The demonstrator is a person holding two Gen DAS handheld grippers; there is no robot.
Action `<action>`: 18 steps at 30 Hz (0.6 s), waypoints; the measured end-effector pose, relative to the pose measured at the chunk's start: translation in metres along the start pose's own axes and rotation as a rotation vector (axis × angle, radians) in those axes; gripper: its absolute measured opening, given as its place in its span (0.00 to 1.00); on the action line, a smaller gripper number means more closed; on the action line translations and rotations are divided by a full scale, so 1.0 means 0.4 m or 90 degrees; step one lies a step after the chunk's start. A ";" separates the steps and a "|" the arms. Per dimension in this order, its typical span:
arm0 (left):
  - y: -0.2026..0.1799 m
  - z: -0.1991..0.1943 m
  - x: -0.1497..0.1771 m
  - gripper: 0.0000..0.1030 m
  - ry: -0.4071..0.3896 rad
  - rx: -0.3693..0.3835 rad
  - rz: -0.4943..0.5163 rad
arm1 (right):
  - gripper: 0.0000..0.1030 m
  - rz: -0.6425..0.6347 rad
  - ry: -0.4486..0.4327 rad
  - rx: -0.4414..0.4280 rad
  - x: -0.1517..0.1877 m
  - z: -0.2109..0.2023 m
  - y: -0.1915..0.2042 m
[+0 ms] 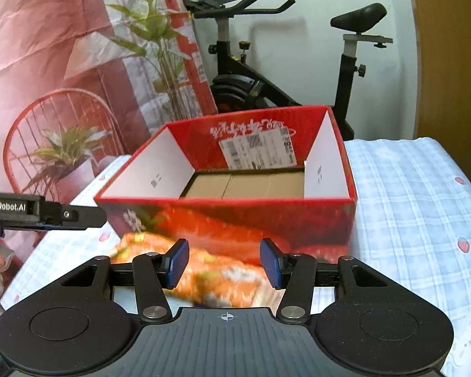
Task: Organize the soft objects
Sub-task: 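Close the left tool on the orange floral cushion while the right tool grips it too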
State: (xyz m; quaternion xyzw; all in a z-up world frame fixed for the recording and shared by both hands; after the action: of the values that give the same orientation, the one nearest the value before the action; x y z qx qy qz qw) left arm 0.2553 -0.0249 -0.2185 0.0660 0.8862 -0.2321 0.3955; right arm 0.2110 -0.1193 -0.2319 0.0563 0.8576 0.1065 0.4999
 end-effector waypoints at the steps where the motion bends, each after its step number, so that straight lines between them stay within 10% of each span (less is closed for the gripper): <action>1: -0.002 0.005 0.010 0.57 0.006 0.000 0.002 | 0.46 -0.008 0.002 0.001 0.008 -0.001 0.002; 18: 0.003 0.049 0.065 0.57 0.050 0.005 -0.020 | 0.59 -0.074 0.040 -0.005 0.068 0.013 0.016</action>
State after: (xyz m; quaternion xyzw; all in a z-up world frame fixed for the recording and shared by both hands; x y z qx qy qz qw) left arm 0.2513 -0.0348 -0.2493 0.0628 0.9011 -0.2393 0.3561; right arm 0.2020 -0.1069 -0.2560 0.0007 0.8744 0.0825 0.4782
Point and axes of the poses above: each gripper's, at about its wrist camera, not at the fingertips, and z roughly the way its jaws point, y to its left, x to its underside, the point moved 7 cm from there along z, roughly the way its jaws point, and after that the axes turned 7 degrees about -y, right-handed, at the moved point
